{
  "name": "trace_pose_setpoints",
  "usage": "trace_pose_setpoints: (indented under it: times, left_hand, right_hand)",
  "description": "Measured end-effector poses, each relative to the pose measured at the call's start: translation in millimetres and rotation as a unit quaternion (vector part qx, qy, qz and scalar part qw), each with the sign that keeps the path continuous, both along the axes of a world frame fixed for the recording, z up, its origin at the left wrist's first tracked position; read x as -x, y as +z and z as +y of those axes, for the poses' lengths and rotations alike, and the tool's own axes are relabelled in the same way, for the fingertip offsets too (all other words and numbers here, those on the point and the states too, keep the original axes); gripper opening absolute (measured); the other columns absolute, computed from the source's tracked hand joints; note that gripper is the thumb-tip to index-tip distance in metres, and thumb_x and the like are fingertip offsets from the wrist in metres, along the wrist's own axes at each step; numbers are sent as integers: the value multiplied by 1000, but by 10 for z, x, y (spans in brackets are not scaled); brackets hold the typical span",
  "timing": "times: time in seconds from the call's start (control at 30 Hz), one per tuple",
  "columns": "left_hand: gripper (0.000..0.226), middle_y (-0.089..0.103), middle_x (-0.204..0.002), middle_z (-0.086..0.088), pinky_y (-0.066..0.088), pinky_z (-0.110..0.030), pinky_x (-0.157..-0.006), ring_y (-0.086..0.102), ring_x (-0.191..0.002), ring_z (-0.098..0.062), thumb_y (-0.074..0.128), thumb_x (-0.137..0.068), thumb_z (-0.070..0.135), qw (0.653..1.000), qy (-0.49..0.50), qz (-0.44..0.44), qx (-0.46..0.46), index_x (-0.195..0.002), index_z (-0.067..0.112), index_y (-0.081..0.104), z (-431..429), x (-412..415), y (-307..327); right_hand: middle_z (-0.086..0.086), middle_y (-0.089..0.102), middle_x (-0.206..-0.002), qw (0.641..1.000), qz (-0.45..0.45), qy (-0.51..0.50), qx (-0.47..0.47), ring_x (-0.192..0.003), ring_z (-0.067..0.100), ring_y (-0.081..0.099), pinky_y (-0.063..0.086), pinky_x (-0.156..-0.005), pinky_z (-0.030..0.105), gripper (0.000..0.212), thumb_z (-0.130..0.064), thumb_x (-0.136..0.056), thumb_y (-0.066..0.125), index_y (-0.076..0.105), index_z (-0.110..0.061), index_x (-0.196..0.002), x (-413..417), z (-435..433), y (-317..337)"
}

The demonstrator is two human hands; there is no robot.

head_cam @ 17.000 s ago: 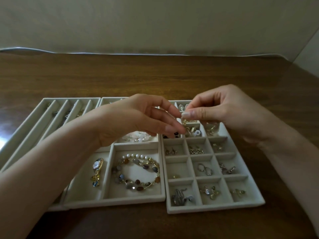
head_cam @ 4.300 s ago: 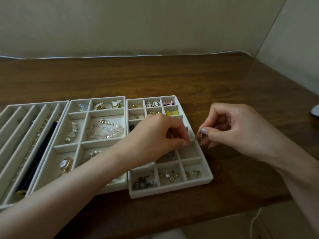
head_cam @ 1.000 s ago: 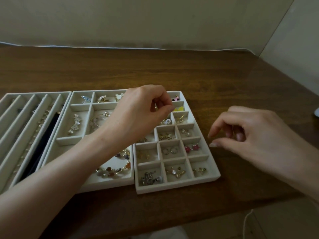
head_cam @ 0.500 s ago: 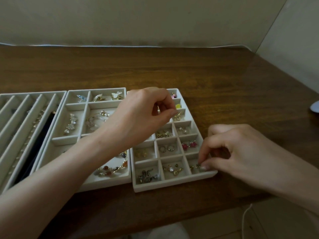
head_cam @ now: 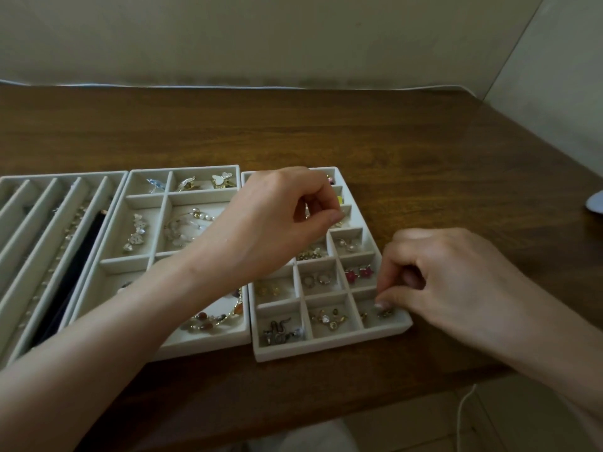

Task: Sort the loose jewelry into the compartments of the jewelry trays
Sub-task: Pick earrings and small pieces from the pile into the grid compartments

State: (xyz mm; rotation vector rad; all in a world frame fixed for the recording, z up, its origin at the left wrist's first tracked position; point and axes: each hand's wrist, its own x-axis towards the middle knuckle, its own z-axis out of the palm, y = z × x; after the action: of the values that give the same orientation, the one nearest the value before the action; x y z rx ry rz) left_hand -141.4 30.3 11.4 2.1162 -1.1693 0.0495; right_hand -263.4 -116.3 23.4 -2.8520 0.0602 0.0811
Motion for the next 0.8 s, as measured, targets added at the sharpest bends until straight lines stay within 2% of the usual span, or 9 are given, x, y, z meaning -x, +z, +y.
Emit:
trace_pose_setpoints:
  times: [0.13,0.27,0.33,0.47,0.53,0.63,0.8]
  left_hand:
    - [8,59,-73,14,42,-12,-60,54,-75,-7,61,-83,25,1000,-3,-2,4,-83,19,67,0,9,-1]
    - [8,57,-71,16,41,-11,-59,53,-72,-4,61,-84,24,1000,-8,-2,8,-82,19,67,0,20,3]
    - [9,57,-71,16,40,-9,-59,52,-72,-3,61,-84,25,1000,-7,-2,7,-82,19,67,-3,19,0]
    - [14,57,-72,16,40,-7,-60,52,-72,-1,58,-82,29,1000,-5,-5,4,-83,18,67,-6,10,-7]
    - [10,57,-72,17,39,-7,-59,52,-71,1,60,-83,26,1000,-4,-4,5,-83,18,67,-6,9,-9]
    - [9,57,-72,16,40,-7,-60,52,-71,1,61,-84,26,1000,-3,-4,4,-83,19,67,-6,10,-13]
    - [13,57,-72,15,41,-10,-59,52,-70,-2,58,-82,29,1000,-2,-4,2,-83,19,67,-2,7,-9]
  right_hand:
    - [-12,51,-72,999,-31,12,-31,-71,5,51,36,-60,17,9,-38,-74,70,61,-39,-71,39,-85,11]
    - [-23,51,-95,998,11,25,-64,-88,1,50,40,-64,16,3,-39,-74,66,66,-41,-75,99,-167,115]
    - [-23,49,-96,998,24,27,-47,-90,-1,48,40,-63,18,4,-39,-75,66,66,-42,-77,108,-157,120]
    - [-16,48,-77,1000,18,12,-6,-79,-1,48,35,-61,17,5,-41,-77,67,65,-41,-81,88,-85,76]
    - [-17,46,-78,1000,17,12,21,-75,0,47,36,-61,16,8,-43,-80,64,64,-39,-87,85,-56,60]
    - [-21,41,-83,999,24,22,43,-79,-3,45,37,-64,13,12,-45,-84,58,61,-40,-95,90,-17,35]
    - [-24,35,-80,997,21,28,63,-75,-7,40,31,-59,10,8,-44,-87,56,58,-41,-94,86,21,21]
